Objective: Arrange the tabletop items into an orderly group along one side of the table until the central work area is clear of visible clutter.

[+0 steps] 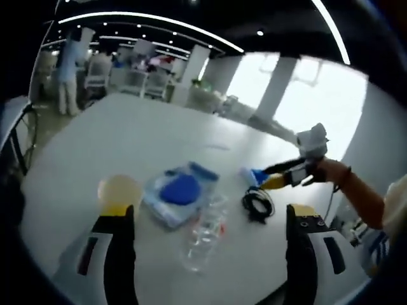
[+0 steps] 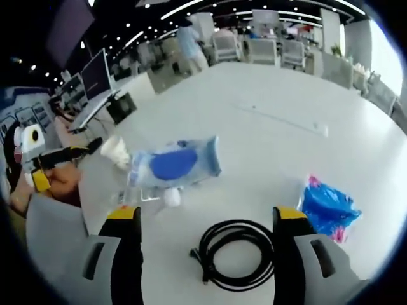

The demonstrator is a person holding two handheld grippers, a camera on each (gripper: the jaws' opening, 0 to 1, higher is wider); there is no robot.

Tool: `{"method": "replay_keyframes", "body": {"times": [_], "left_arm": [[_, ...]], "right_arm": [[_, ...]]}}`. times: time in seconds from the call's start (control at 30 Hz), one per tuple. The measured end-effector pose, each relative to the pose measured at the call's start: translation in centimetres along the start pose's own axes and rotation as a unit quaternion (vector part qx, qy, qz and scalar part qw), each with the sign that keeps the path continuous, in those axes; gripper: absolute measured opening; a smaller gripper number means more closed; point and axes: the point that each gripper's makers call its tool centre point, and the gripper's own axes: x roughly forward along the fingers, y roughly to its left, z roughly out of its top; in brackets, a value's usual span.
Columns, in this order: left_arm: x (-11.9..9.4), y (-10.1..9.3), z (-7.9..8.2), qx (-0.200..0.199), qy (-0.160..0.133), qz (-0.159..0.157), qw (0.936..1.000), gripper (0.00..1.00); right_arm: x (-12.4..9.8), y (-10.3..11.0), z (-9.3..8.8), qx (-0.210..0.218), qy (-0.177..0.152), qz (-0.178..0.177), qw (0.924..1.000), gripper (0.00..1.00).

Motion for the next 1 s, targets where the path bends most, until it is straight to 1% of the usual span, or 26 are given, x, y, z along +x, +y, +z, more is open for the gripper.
{"method": "replay_keyframes", "body": {"times": [0.07, 0.13, 0.17, 0.2, 0.23, 0.3, 0.33, 0.37, 0.43, 0.47, 0.53, 0.57, 0.63, 0.73, 0.8, 0.9, 0.97, 1.0], "left_arm": [[0.2, 0.4, -0.2, -0.014, 0.003, 0.01, 0.9998, 0.94], [0.5, 0.9, -0.6, -0.041, 0.012, 0.023, 0.9988, 0.91], [0.8, 1.3, -0.8, -0.061, 0.014, 0.032, 0.9975, 0.88], [0.9, 1.5, -1.1, -0.07, 0.019, 0.034, 0.9967, 0.86], [1.1, 1.7, -1.1, -0.07, 0.019, 0.035, 0.9967, 0.84], [1.4, 2.6, -1.7, -0.077, 0.029, 0.058, 0.9949, 0.81], [1.6, 3.1, -2.2, -0.091, 0.038, 0.072, 0.9925, 0.78], [1.8, 3.3, -2.3, -0.097, 0.038, 0.075, 0.9918, 0.76], [2.1, 3.8, -2.4, -0.1, 0.036, 0.087, 0.9905, 0.74], [2.2, 4.2, -2.6, -0.107, 0.035, 0.099, 0.9887, 0.74], [2.3, 4.5, -3.1, -0.119, 0.04, 0.107, 0.9863, 0.7], [2.5, 4.5, -3.3, -0.118, 0.043, 0.107, 0.9862, 0.68], [2.7, 4.7, -3.9, -0.127, 0.055, 0.117, 0.9834, 0.66], [3.3, 5.0, -4.4, -0.137, 0.061, 0.125, 0.9808, 0.65], [3.7, 5.4, -4.8, -0.14, 0.066, 0.134, 0.9788, 0.62], [4.6, 5.8, -5.4, -0.144, 0.073, 0.145, 0.9761, 0.59], [5.4, 5.7, -5.7, -0.156, 0.081, 0.133, 0.9754, 0.55], [5.6, 5.8, -5.7, -0.155, 0.084, 0.13, 0.9756, 0.53]], "right_arm": [[0.3, 0.1, 0.3, -0.003, -0.003, 0.003, 1.0, 0.83], [0.6, 0.3, 0.7, -0.01, -0.01, 0.008, 0.9999, 0.82], [0.8, 0.4, 0.9, -0.014, -0.013, 0.01, 0.9998, 0.82], [1.0, 0.4, 1.1, -0.016, -0.013, 0.011, 0.9997, 0.82], [1.2, 0.4, 1.3, -0.02, -0.017, 0.012, 0.9996, 0.82], [1.6, 0.3, 1.5, -0.024, -0.021, 0.014, 0.9994, 0.81], [1.9, 0.2, 1.6, -0.025, -0.022, 0.016, 0.9993, 0.8], [2.3, 0.2, 1.7, -0.027, -0.024, 0.019, 0.9992, 0.8], [2.8, 0.2, 1.9, -0.03, -0.025, 0.021, 0.999, 0.8], [3.3, 0.3, 1.9, -0.035, -0.024, 0.025, 0.9988, 0.8], [4.1, 0.4, 2.1, -0.039, -0.025, 0.03, 0.9985, 0.79], [4.3, 0.4, 2.2, -0.041, -0.026, 0.032, 0.9983, 0.79], [5.0, 0.5, 2.4, -0.048, -0.029, 0.038, 0.9977, 0.77], [6.2, 0.2, 2.5, -0.061, -0.03, 0.038, 0.997, 0.75], [6.8, -0.1, 2.5, -0.067, -0.031, 0.037, 0.9966, 0.72], [7.9, -0.6, 2.6, -0.062, -0.033, 0.039, 0.9968, 0.69], [8.5, -0.9, 2.6, -0.057, -0.035, 0.04, 0.997, 0.67], [8.7, -1.0, 2.6, -0.056, -0.037, 0.039, 0.997, 0.65]]}}
